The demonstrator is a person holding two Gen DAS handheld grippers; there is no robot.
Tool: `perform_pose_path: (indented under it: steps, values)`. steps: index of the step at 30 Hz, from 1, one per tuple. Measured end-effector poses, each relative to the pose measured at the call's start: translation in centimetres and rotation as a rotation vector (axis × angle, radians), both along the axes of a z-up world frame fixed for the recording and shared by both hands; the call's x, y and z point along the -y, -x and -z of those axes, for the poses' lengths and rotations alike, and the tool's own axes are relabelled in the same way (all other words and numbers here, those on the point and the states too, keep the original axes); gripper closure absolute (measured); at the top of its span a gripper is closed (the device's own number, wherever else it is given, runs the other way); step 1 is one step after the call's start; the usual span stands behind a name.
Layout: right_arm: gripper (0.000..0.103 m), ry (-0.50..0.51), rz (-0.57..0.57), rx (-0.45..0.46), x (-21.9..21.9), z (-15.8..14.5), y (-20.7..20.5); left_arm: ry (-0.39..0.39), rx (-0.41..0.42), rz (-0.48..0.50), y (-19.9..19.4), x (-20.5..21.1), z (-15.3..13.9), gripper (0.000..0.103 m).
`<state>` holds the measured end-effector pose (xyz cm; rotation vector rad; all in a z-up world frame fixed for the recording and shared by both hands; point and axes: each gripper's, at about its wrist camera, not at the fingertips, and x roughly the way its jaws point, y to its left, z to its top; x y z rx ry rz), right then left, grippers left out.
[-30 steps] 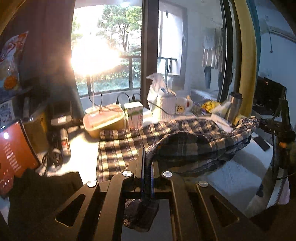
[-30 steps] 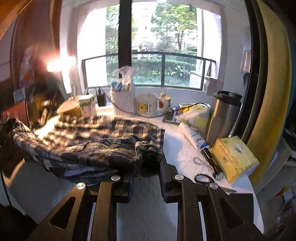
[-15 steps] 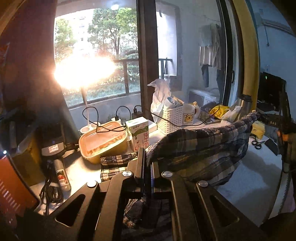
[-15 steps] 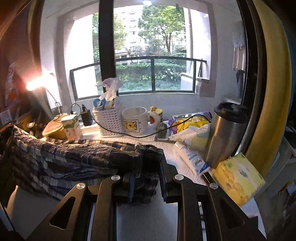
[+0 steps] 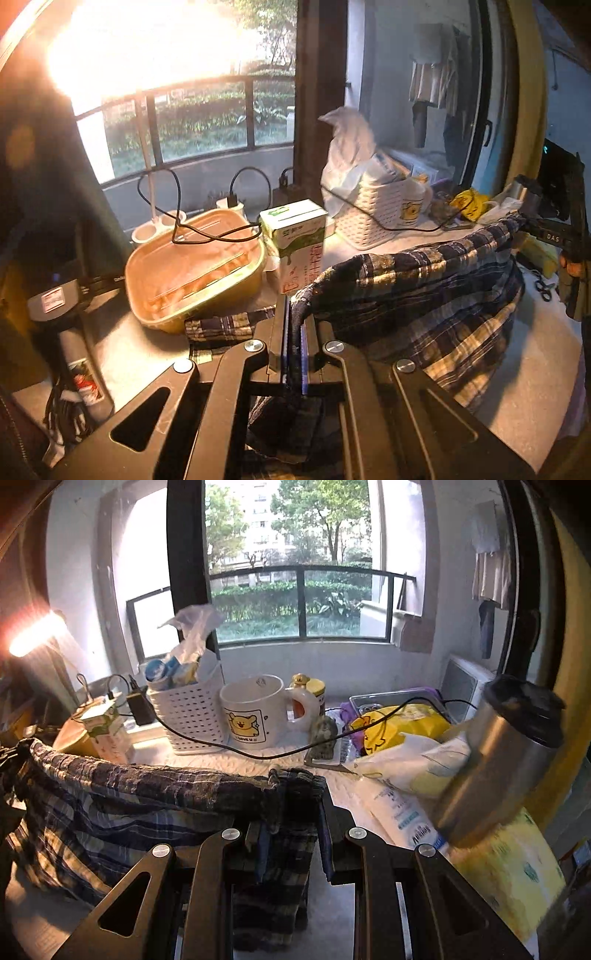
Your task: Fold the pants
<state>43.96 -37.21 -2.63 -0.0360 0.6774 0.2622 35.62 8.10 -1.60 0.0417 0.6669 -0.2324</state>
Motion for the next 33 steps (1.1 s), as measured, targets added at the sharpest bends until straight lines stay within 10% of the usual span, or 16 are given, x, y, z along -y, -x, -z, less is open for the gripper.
perform_pose_path:
  steps: [7, 12, 15, 20, 24, 33]
  values:
    - [0.08, 0.041, -0.016, -0.044, -1.6, 2.2, -4.6, -0.008, -0.087, -0.031, -4.5, -1.2, 2.6, 0.096]
    - [0.08, 0.078, -0.007, -0.088, -2.7, 3.9, -7.5, -0.032, -0.082, -0.104, -4.7, -2.7, 2.9, 0.05]
    - [0.079, 0.087, 0.002, -0.104, -2.9, 4.5, -8.6, -0.039, -0.057, -0.146, -3.5, -4.2, 2.3, 0.04]
    - [0.072, 0.106, -0.003, -0.108, -3.4, 4.6, -8.7, -0.026, -0.105, -0.21, -1.6, -6.1, 3.1, 0.037]
    - [0.017, 0.107, -0.022, -0.068, -4.0, 3.2, -7.6, -0.012, -0.195, -0.217, 0.9, -6.0, 5.3, 0.037]
    - [0.017, 0.063, 0.025, -0.073, -2.1, 2.3, -3.1, 0.137, -0.264, -0.225, 6.6, -5.5, 7.6, 0.037]
